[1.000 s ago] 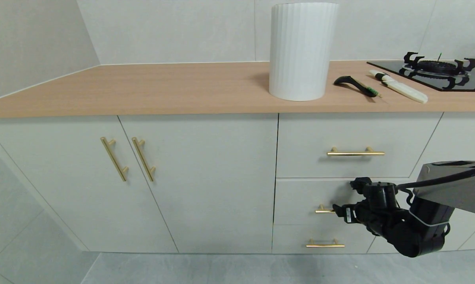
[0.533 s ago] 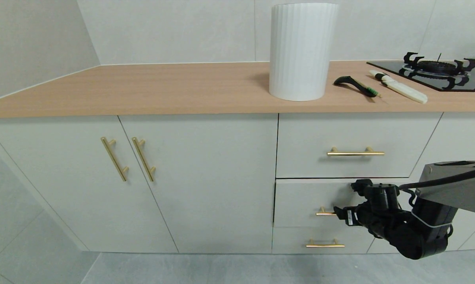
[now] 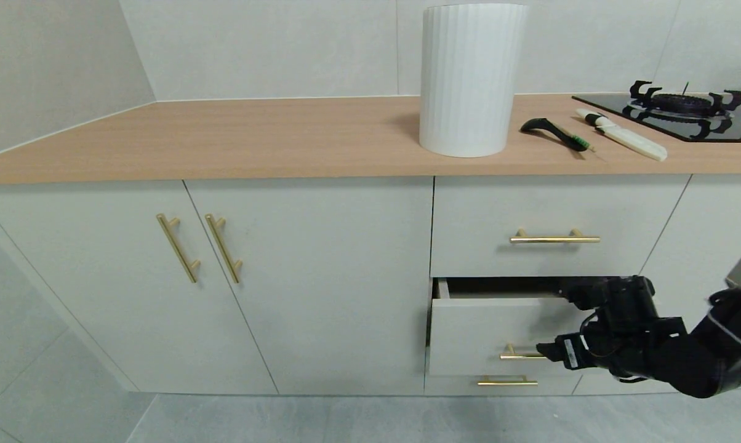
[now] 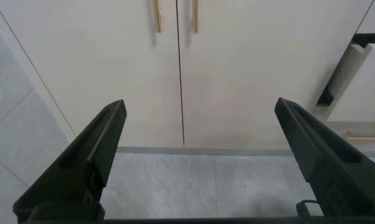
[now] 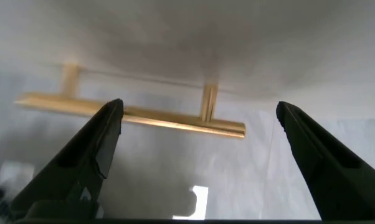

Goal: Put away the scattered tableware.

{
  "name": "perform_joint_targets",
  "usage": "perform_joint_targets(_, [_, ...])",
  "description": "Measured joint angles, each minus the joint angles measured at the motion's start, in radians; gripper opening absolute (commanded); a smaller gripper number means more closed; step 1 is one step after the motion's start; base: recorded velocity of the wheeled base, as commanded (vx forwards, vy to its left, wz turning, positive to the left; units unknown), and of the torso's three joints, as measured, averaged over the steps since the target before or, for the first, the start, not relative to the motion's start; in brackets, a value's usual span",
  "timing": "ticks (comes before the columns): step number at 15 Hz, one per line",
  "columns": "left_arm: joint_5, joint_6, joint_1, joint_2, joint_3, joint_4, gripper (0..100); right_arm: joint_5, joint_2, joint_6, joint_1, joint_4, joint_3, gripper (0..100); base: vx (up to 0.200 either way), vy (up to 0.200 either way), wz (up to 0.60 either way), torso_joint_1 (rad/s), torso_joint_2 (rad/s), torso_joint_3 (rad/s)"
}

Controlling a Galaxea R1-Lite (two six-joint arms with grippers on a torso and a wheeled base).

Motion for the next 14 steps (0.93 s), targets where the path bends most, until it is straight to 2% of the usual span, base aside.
perform_joint_targets(2, [0.0,0.0,0.0,0.0,0.0,0.0,100,0.035,-0.153,0.0,0.009,0.171,-0.008,100,0.0,0.0,0.0,0.0,0.0,0.0])
perform_joint_targets(5, [0.0,0.0,0.0,0.0,0.0,0.0,100,0.054,-0.352,0.003,0.039,0.289,-0.029,100,0.0,0.0,0.0,0.0,0.0,0.0])
perform_joint_targets(9, [0.0,0.0,0.0,0.0,0.0,0.0,100,0.016,-0.413,0.009,0.066,0.212,-0.036,100,0.0,0.0,0.0,0.0,0.0,0.0])
perform_joint_targets(14, [0.0,0.0,0.0,0.0,0.0,0.0,100,-0.07,-0.264,0.047,0.068,-0.033,-0.027,100,0.0,0.0,0.0,0.0,0.0,0.0])
